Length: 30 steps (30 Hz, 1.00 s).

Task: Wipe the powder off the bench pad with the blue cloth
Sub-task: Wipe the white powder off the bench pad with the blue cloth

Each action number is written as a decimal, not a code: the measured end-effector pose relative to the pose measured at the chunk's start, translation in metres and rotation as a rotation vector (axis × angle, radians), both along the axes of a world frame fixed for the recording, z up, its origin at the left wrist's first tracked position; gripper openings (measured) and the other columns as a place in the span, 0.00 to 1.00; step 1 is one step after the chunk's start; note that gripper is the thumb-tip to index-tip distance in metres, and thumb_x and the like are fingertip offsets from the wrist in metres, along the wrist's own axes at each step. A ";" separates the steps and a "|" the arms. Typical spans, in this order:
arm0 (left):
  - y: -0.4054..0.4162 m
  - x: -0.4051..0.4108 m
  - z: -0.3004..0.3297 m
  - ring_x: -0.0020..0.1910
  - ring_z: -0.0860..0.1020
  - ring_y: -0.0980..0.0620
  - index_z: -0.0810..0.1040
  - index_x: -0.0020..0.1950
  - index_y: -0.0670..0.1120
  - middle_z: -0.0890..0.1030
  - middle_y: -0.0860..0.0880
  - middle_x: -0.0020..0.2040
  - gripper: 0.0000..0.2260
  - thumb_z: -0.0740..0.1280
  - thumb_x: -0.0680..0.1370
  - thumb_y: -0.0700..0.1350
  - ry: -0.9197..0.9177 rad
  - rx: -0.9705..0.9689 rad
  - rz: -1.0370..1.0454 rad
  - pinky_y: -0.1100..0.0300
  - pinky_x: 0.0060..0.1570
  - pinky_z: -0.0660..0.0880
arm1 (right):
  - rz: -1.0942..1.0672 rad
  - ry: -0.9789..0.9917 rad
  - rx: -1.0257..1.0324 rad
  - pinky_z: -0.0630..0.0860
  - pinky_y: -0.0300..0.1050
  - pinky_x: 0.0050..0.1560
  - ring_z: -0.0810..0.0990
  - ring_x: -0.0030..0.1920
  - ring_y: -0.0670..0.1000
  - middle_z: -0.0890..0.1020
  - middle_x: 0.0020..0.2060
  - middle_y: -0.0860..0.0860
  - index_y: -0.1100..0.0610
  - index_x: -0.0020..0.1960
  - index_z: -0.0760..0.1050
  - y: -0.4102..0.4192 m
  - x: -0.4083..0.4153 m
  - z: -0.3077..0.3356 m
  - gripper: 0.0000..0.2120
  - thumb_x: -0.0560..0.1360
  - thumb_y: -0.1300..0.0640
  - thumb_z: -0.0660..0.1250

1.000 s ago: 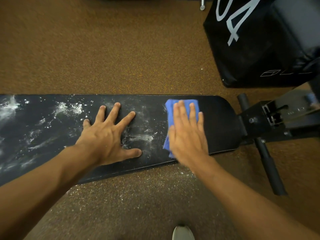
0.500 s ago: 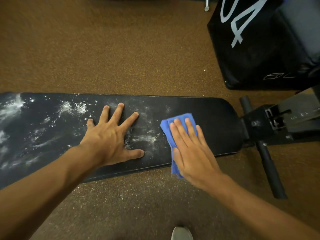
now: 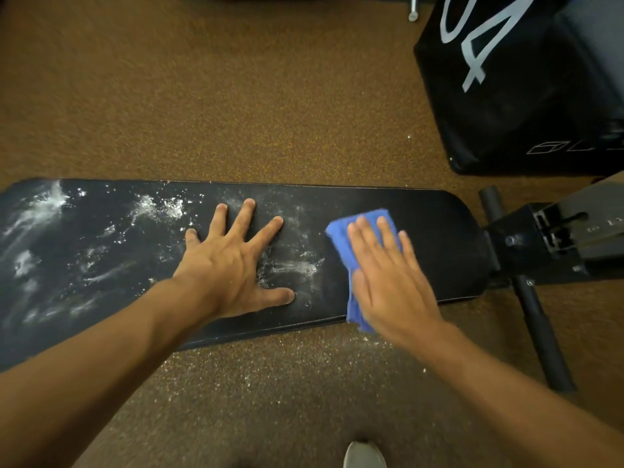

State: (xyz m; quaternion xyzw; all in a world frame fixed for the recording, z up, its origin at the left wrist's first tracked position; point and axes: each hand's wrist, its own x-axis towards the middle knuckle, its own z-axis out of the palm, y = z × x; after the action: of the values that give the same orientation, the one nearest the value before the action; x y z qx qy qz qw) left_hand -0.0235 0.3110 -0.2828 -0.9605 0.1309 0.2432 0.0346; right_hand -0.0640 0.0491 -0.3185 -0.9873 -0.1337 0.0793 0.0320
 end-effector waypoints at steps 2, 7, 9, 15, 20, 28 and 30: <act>0.000 0.001 0.000 0.81 0.40 0.39 0.33 0.79 0.64 0.34 0.51 0.82 0.53 0.51 0.61 0.84 0.005 -0.002 0.002 0.30 0.73 0.57 | -0.181 -0.026 0.018 0.50 0.65 0.78 0.45 0.82 0.58 0.50 0.82 0.53 0.57 0.83 0.47 0.018 0.024 -0.001 0.32 0.80 0.47 0.41; 0.000 0.001 -0.002 0.81 0.40 0.39 0.33 0.78 0.65 0.34 0.51 0.82 0.54 0.52 0.61 0.85 -0.007 -0.011 0.011 0.30 0.73 0.58 | 0.030 0.014 0.042 0.47 0.63 0.79 0.40 0.81 0.57 0.47 0.83 0.51 0.55 0.83 0.43 0.028 -0.016 0.001 0.30 0.83 0.49 0.45; -0.001 0.001 0.000 0.81 0.40 0.39 0.33 0.78 0.65 0.34 0.51 0.82 0.53 0.53 0.61 0.85 0.005 -0.008 0.013 0.30 0.73 0.57 | 0.164 0.043 0.024 0.45 0.60 0.80 0.39 0.81 0.53 0.46 0.82 0.49 0.53 0.83 0.43 0.000 -0.028 0.001 0.29 0.84 0.48 0.46; 0.000 0.001 0.001 0.81 0.40 0.39 0.33 0.78 0.65 0.34 0.51 0.82 0.53 0.53 0.62 0.84 0.014 -0.001 0.010 0.30 0.73 0.57 | -0.181 -0.033 0.019 0.48 0.65 0.79 0.44 0.81 0.60 0.50 0.82 0.52 0.56 0.83 0.46 0.033 0.019 -0.002 0.32 0.81 0.48 0.42; -0.001 0.000 0.000 0.81 0.40 0.39 0.33 0.79 0.64 0.34 0.51 0.82 0.53 0.53 0.62 0.84 0.011 0.001 0.014 0.30 0.73 0.57 | 0.199 0.046 0.010 0.45 0.60 0.80 0.38 0.81 0.53 0.46 0.82 0.49 0.54 0.83 0.44 0.004 -0.030 0.003 0.29 0.84 0.48 0.46; 0.000 0.001 -0.002 0.81 0.40 0.39 0.33 0.79 0.64 0.35 0.51 0.82 0.53 0.53 0.62 0.84 0.002 -0.007 0.014 0.29 0.73 0.57 | -0.033 -0.007 0.048 0.48 0.64 0.79 0.41 0.81 0.58 0.48 0.83 0.52 0.56 0.83 0.44 0.047 0.000 -0.001 0.30 0.82 0.49 0.43; 0.000 0.000 0.000 0.81 0.40 0.39 0.33 0.79 0.64 0.35 0.51 0.82 0.53 0.53 0.62 0.84 0.007 -0.006 0.017 0.29 0.73 0.57 | 0.144 0.038 0.037 0.47 0.62 0.80 0.39 0.81 0.55 0.46 0.82 0.51 0.55 0.83 0.43 0.029 -0.032 0.004 0.29 0.84 0.48 0.45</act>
State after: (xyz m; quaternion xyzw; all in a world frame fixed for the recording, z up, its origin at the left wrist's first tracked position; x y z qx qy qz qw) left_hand -0.0231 0.3106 -0.2831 -0.9608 0.1236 0.2465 0.0289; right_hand -0.0956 0.0777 -0.3141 -0.9727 -0.2053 0.0979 0.0469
